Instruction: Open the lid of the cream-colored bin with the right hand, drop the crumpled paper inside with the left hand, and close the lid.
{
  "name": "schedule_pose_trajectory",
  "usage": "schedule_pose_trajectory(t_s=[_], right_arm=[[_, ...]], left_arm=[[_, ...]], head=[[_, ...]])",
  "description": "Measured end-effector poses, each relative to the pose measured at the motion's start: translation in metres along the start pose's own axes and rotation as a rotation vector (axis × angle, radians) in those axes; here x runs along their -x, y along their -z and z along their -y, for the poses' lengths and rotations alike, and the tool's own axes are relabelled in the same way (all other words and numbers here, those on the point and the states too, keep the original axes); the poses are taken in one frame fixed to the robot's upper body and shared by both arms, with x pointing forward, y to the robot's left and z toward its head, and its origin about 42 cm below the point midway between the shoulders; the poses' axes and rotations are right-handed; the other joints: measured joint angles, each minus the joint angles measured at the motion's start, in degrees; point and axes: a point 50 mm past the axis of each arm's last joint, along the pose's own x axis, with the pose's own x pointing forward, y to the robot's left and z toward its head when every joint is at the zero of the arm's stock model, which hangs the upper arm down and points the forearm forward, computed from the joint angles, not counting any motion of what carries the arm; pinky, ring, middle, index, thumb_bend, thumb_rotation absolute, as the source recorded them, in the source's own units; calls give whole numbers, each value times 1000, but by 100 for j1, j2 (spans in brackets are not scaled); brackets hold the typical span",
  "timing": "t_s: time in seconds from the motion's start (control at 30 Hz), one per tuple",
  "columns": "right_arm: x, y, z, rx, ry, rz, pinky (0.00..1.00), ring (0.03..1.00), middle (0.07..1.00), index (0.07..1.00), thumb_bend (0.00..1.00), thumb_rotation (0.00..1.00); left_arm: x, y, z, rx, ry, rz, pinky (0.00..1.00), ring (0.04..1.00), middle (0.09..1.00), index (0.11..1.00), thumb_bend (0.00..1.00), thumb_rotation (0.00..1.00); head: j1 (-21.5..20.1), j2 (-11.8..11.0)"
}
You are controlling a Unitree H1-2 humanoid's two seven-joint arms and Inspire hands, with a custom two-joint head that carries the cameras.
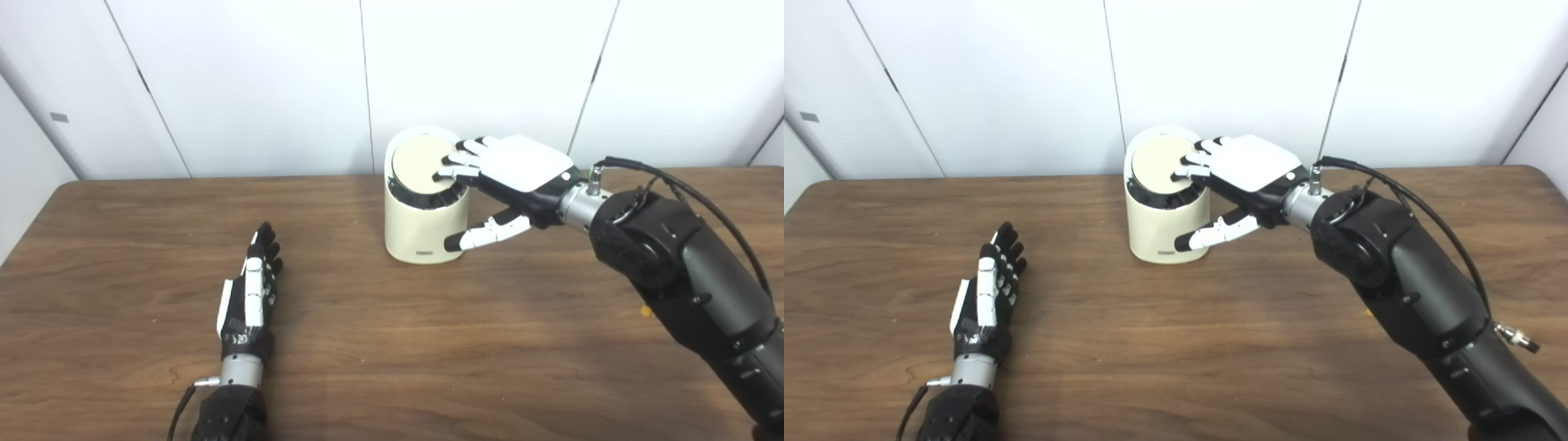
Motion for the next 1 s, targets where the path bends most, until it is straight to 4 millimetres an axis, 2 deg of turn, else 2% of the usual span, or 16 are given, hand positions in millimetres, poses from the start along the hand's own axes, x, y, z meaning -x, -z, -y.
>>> schedule_pose_trajectory(t_s=[0.27,0.5,0.63,0.8,1.0], right_arm=[[-2,0,-2,-7,-14,-13,1000,1000,915,872,629,1000],[-9,-5,8,39,-39,-35,1000,1000,884,798,691,1000],[-12,-8,14,56,-58,-47,1000,1000,883,785,693,1000],[-12,-7,16,42,-60,-54,1000,1000,899,821,668,1000],[-2,0,5,-92,-29,-51,1000,1000,922,874,645,1000]], left_arm=[[1,0,1,5,-7,-2,1000,1000,1000,1000,537,998],[1,0,2,4,-6,-2,1000,1000,1000,1000,547,1000],[1,0,3,7,-6,-4,1000,1000,1000,1000,546,1000],[2,0,5,12,-6,-3,1000,1000,1000,1000,534,1000],[3,0,6,14,-7,-2,1000,1000,1000,1000,516,1000]], head=[[9,35],[18,62],[27,88],[35,97],[53,106]])
